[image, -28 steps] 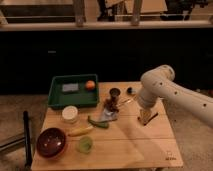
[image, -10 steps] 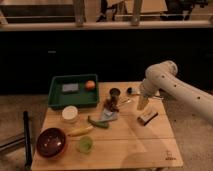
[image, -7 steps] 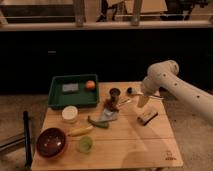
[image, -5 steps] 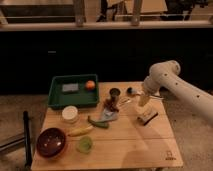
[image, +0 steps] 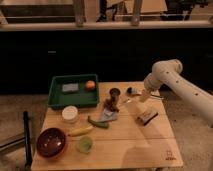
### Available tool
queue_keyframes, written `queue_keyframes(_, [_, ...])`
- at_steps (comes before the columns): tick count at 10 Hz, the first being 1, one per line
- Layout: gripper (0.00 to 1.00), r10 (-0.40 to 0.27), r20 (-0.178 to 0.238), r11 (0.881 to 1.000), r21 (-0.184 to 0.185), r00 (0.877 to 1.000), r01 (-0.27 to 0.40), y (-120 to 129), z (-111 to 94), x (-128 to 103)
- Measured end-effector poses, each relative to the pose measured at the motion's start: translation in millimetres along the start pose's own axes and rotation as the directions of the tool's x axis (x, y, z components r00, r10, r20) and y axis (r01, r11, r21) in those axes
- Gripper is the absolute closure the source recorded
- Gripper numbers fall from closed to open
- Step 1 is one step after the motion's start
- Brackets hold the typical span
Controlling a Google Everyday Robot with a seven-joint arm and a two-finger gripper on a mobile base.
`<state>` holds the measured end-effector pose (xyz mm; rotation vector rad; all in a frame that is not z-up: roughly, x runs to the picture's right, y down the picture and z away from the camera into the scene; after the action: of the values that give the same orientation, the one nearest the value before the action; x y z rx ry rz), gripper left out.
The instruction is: Wipe tray with brush
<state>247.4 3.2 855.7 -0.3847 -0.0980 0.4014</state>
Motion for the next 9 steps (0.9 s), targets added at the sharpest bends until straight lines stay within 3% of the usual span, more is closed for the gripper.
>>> queue_keyframes(4, [0.2, 0.056, 0.019, 0.998, 0.012, 0.998, -0.057, -24, 9, 5])
queue_keyframes(9, [0.2, 0.099, 0.015, 0.995, -0.019, 0.995, -0.099, -30, 40, 20])
